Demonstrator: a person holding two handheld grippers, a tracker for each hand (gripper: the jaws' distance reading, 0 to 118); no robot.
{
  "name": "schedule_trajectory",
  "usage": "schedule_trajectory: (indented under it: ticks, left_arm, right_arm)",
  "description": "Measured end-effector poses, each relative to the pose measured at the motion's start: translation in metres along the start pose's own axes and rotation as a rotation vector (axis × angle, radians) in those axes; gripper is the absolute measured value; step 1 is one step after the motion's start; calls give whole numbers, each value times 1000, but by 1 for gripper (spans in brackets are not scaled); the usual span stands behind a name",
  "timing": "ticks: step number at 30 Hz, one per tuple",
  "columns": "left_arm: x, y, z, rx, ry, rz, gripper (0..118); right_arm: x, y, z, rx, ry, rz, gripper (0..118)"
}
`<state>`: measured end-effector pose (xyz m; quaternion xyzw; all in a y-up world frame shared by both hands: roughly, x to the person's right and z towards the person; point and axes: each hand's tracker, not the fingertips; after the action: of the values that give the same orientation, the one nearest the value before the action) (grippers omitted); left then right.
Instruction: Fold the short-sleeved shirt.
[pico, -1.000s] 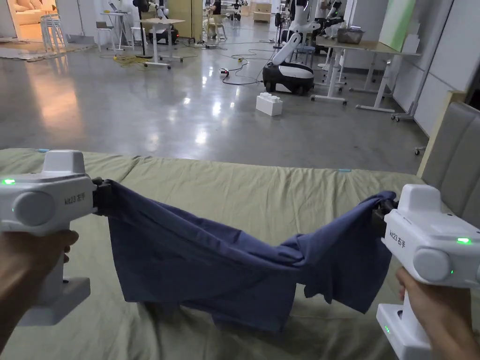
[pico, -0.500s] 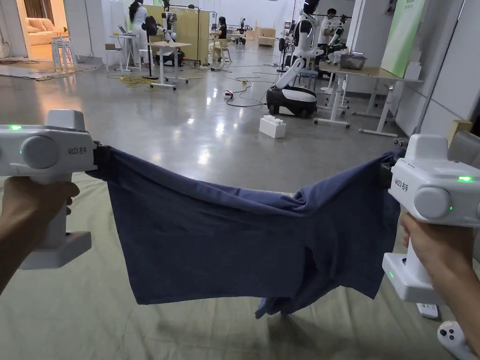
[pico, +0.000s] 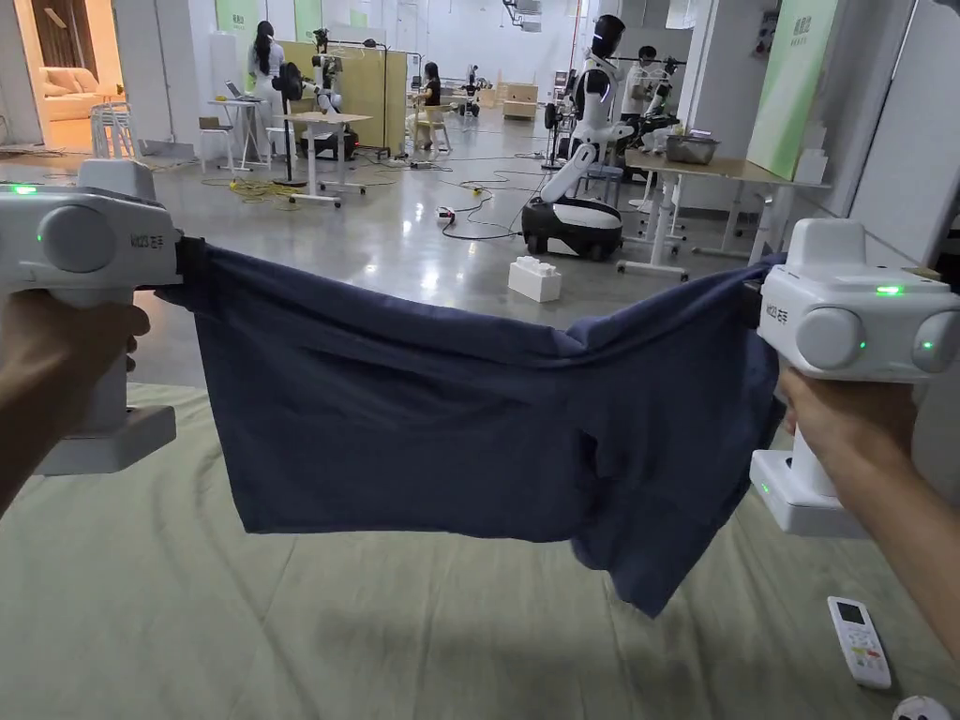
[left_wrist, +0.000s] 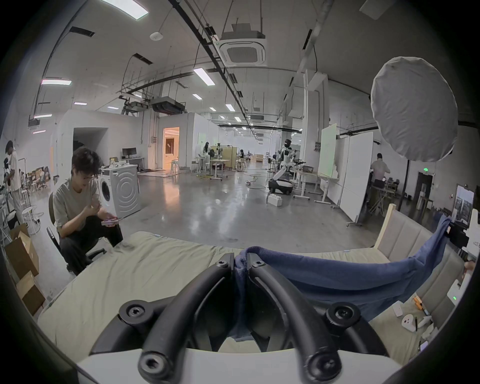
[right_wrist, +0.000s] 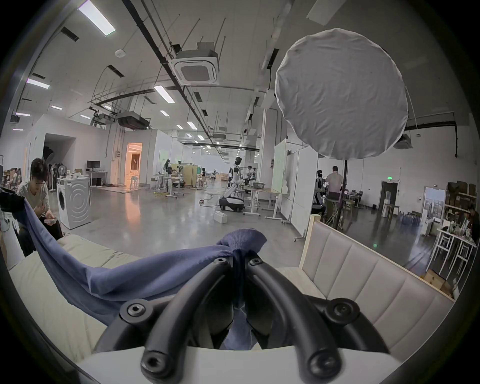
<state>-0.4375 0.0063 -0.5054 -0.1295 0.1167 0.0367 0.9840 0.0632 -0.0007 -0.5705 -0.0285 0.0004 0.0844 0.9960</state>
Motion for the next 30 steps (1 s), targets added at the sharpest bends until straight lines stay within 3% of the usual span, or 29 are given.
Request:
schedule_trajectory:
  ticks: [6,9,11,15,16,21,22,25,27,30]
  left_arm:
    - [-3,-29,7,-26,6,-32,8]
    - [-9,-52,12,-48,9,-20,8]
    - [-12,-70,20,-66,5,-18,8]
    - [-22,-100,33,-84,1,-18,8]
    - [-25,-110,40,-84,3,-13,8]
    - [-27,-153,84,-102,-9,-21,8]
    - [-28,-163,94,-106,-5,-24,8]
    - [-31,-187,128,-129,-12,-16,8]
    - [-35,-208,151,-144,-17,-6,8]
    - [-41,-235,179,-193,-14,-12,8]
  right_arm:
    - [-5,-26,6,-34,9,20,7]
    - [-3,-50,16,-99,18,-7,7]
    - [-4,-62,24,-89,17,35,7]
    - [0,-86,47,-109,25,32,7]
    - [2,-94,54,-146,34,1,7]
    - [3,-121,101,-130,58,55,7]
    - [2,-130,113,-168,68,24,7]
    - [4,-146,145,-173,71,72,7]
    - [4,-161,168,-240,97,49,7]
    - [5,-184,199,-301,115,75,7]
